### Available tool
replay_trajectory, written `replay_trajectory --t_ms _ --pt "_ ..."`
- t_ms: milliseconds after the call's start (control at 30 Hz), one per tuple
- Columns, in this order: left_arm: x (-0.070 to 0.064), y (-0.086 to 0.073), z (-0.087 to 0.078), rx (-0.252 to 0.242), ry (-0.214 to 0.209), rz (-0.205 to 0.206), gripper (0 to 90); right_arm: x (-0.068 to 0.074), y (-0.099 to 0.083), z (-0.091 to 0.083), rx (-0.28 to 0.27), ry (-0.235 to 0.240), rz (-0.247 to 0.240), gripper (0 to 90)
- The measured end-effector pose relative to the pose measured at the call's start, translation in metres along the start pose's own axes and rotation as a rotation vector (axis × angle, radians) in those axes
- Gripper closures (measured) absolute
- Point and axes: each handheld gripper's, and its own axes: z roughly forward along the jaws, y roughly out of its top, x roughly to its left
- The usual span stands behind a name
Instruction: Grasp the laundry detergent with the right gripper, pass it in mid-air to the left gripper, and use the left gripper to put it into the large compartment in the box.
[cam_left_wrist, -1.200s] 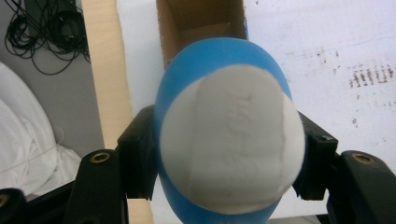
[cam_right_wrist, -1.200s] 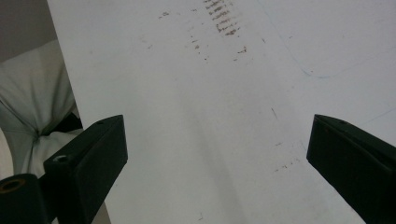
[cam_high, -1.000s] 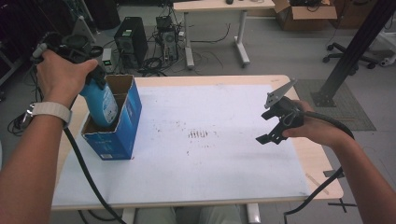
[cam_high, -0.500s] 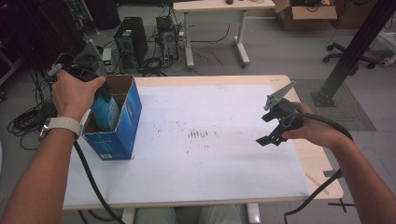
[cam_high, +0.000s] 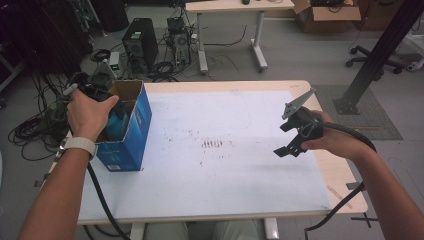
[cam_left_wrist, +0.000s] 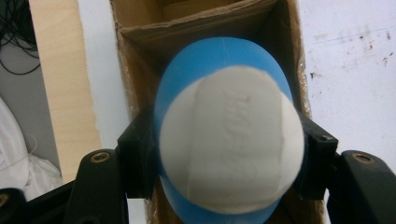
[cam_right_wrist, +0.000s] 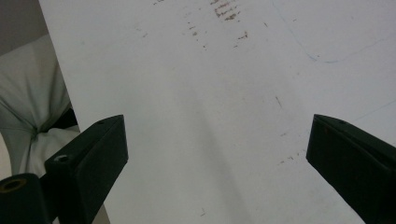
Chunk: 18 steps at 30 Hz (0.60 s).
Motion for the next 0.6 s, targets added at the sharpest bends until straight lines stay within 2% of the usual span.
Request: replay_trajectory --t_ms 600 --pt "-0.002 -0.004 0.022 0.028 0.004 0.003 37.7 0.000 -0.003 -0.001 0.003 -0.001 0.009 5.2"
